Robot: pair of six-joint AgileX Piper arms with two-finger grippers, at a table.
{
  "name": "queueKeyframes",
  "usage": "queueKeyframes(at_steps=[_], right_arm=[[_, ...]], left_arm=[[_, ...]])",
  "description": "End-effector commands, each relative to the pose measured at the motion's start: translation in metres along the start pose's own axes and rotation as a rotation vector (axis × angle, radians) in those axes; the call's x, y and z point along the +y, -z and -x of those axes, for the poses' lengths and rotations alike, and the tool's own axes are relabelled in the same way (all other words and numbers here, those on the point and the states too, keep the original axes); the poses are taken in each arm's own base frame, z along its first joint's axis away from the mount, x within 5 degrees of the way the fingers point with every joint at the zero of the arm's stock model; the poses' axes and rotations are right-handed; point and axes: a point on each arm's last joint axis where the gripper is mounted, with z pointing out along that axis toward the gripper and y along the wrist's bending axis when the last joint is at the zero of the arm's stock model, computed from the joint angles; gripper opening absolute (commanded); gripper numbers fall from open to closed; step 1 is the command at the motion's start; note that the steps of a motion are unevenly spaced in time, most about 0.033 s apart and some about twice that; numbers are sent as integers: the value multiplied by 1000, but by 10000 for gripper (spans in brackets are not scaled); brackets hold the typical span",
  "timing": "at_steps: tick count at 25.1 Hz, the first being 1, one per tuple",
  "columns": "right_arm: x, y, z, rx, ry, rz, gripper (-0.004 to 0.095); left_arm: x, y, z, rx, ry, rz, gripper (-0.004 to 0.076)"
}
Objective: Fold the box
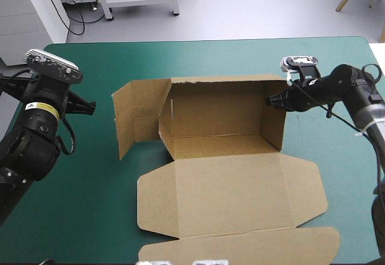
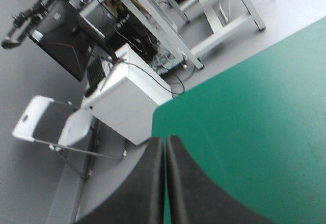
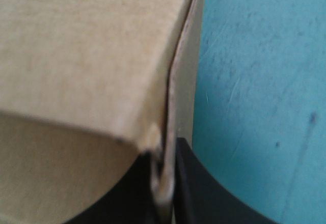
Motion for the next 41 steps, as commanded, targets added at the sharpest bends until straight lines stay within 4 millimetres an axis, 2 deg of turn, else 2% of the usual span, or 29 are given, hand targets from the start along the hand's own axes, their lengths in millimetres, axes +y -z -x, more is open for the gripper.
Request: queueKeyframes(at_steps=[1,7,11,13,14,16,17,21,23,25,29,34,41], right_arm=[[-5,-10,26,-44,0,3,1],[-17,-33,54,-64,5,0,15],[-21,-49,64,-76,7,-5,88],[-19,-54,68,-82,16,-1,260],[-18,-53,71,-96,18,1,401],[-16,-44,77,-100,35,2,500],[-14,-40,79,-95,47,5,505],[-2,11,97,-74,133,-38,505],[1,27,102,-66,166,-66,483],[1,30,103,-76,123,-72,444],[-3,20,97,-41,24,-71,421],[-10,-9,81,61,-59,-58,421],[-17,-49,68,166,-130,-1,389]], left_arm=[[14,-6,0,-5,61,-10,-6],[26,-23,-14,62,181,-42,-6],[25,-31,-21,120,190,-80,-6],[24,-38,-27,171,203,-103,-6],[22,-42,-30,201,215,-113,-6],[21,-50,-35,238,232,-134,-6],[21,-52,-37,247,237,-138,-6],[33,-71,-56,340,335,-121,-6],[40,-77,-64,372,401,-108,-6],[45,-80,-69,384,473,-103,-6],[46,-80,-71,386,541,-119,-6],[43,-80,-66,351,560,-171,-6],[34,-83,-59,304,603,-280,-6]])
